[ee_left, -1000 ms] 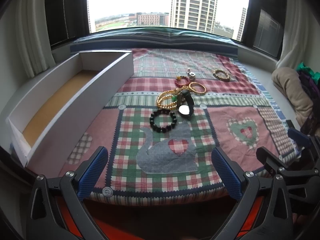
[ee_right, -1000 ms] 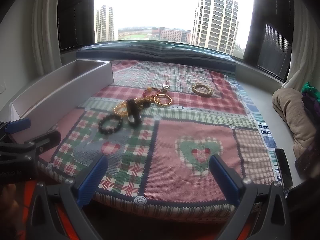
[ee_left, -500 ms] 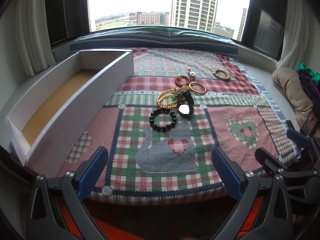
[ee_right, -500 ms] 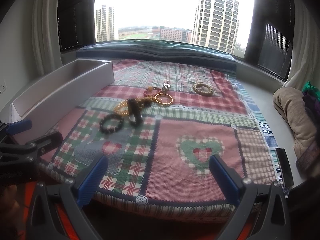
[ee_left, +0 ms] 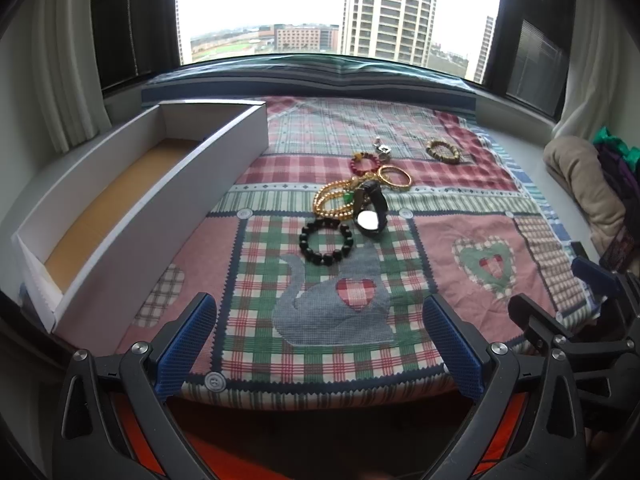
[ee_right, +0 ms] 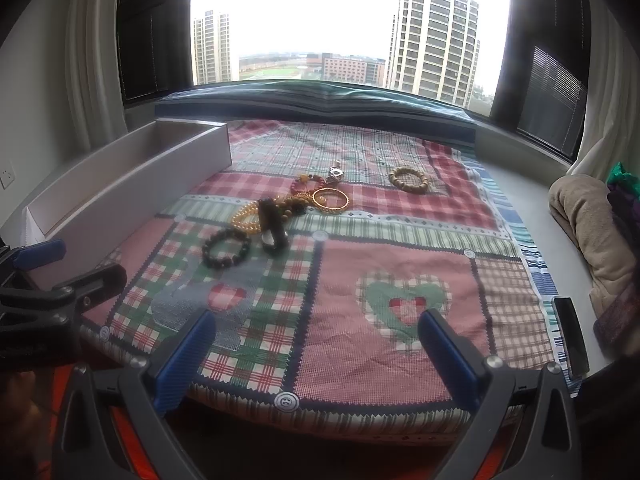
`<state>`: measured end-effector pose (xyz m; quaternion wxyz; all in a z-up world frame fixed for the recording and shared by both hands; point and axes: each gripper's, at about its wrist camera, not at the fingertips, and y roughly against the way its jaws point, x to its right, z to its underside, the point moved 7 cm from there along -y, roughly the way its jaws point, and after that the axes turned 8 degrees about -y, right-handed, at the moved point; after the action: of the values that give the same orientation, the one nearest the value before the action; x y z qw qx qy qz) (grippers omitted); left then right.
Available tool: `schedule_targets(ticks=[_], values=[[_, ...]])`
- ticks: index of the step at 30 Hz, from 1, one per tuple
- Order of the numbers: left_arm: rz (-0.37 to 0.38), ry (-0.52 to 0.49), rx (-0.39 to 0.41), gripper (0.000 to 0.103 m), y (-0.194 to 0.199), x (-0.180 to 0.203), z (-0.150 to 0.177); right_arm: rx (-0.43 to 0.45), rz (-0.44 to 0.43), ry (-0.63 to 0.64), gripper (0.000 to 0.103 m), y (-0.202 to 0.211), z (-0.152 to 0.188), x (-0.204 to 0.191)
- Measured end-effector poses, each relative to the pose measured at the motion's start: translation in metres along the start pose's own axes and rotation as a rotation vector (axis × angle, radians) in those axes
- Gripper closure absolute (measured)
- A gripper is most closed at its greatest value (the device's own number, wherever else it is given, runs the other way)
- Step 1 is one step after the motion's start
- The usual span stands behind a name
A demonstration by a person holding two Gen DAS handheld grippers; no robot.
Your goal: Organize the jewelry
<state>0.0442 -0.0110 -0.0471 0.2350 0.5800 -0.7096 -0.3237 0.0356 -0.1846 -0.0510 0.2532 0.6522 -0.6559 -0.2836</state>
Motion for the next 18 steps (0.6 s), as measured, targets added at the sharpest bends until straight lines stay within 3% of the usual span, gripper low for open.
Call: schedule_targets(ticks=[18], values=[[-0.020,-0.002,-0.015,0.000,-0.0017,-0.0013,0.0012,0.016,0.001,-0.001,0.000,0.0044,-0.0020,0.0034]])
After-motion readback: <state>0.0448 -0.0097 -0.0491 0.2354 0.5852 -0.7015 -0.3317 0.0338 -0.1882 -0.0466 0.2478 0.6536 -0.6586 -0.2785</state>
